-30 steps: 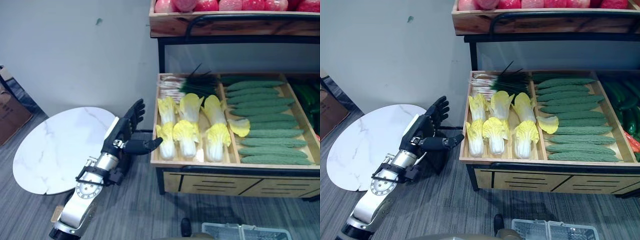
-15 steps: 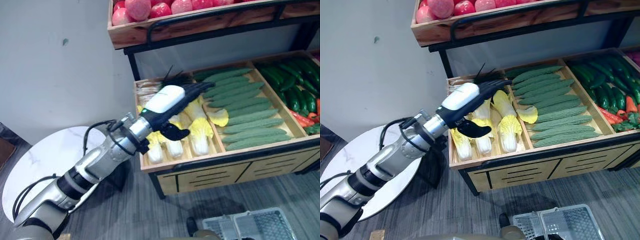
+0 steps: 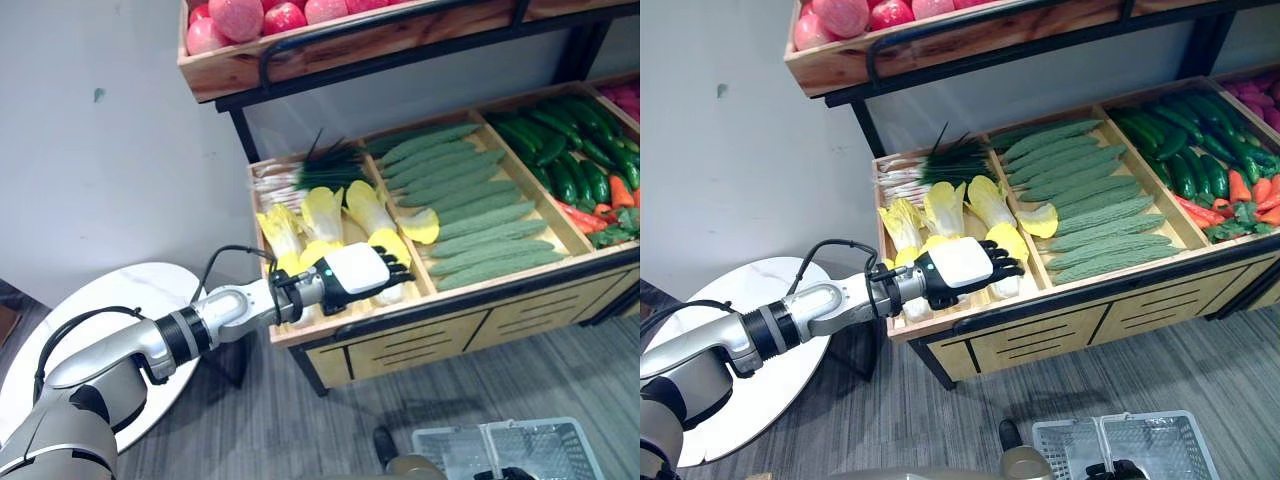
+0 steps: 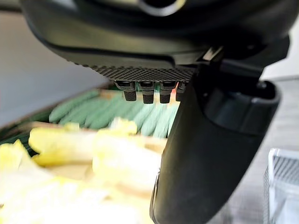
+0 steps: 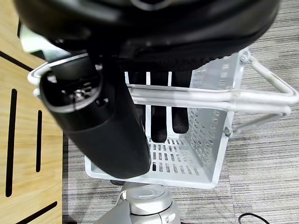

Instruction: Get the vegetables into the basket

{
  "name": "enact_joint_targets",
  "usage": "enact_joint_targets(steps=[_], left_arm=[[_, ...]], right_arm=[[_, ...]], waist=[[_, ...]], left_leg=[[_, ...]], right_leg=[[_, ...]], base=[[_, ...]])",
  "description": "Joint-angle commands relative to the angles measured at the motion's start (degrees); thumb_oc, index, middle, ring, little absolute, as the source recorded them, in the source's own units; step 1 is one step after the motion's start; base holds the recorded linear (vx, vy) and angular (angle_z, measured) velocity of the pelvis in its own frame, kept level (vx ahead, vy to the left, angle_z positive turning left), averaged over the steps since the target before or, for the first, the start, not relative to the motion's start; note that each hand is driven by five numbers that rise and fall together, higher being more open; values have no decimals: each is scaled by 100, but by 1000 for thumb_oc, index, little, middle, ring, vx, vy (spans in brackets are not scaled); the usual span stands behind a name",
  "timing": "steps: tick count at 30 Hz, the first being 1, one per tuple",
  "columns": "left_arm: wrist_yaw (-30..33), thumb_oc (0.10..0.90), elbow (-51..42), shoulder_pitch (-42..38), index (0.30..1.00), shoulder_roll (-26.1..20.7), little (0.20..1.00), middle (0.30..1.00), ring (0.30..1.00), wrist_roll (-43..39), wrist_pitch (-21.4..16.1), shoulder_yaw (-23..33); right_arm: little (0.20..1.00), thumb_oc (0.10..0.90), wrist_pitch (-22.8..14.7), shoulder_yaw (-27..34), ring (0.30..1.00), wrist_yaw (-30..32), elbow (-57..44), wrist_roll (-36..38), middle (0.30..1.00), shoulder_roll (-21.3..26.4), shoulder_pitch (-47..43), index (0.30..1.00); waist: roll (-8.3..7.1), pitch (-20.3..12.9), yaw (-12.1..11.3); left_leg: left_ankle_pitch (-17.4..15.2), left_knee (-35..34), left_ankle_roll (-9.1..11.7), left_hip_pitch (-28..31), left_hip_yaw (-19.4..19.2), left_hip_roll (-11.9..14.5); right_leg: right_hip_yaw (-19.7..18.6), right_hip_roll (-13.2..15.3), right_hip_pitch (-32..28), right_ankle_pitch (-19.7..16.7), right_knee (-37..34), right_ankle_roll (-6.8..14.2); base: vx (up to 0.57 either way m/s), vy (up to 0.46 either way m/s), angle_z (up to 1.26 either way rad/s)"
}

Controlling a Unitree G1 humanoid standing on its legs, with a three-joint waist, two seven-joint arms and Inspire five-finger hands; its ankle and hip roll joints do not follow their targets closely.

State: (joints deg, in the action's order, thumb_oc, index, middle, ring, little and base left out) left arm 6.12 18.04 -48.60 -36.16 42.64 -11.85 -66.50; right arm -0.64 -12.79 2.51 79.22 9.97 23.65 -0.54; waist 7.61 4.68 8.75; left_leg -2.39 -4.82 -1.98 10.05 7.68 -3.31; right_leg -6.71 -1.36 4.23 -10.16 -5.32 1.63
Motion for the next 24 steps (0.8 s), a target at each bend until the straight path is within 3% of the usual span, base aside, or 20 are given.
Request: enact_joint_targets(steps=[1, 10, 24], left_arm=[[370, 900, 735, -868, 1000, 67, 1000, 1000, 1000, 427, 369, 471], [550, 900, 2274, -923, 1000, 725, 1000, 1000, 1000, 1044, 708, 213], [790, 900, 3990, -786, 1000, 1492, 1000, 1000, 1000, 1362, 1189, 304]], right_arm=[[300, 400, -217, -273, 300, 28, -84, 103, 300, 181, -150, 300], [300, 400, -319, -472, 300, 34, -216, 115, 300, 117, -162, 300], [300, 400, -465, -944, 300, 69, -661, 4, 300, -4, -372, 300]], waist=[[-271, -100, -10], [-266, -2, 127], [-248, 139, 379]], left_leg=[[297, -18, 298, -491, 84, -125], [245, -18, 282, -586, -19, -91], [254, -18, 310, -904, -394, -29]], right_leg=[[-184, 100, -961, 954, 35, 319], [-277, 83, -821, 960, 32, 336], [-570, 53, -380, 793, 32, 403]], base=[[9, 2, -10], [33, 3, -6], [11, 4, -10]])
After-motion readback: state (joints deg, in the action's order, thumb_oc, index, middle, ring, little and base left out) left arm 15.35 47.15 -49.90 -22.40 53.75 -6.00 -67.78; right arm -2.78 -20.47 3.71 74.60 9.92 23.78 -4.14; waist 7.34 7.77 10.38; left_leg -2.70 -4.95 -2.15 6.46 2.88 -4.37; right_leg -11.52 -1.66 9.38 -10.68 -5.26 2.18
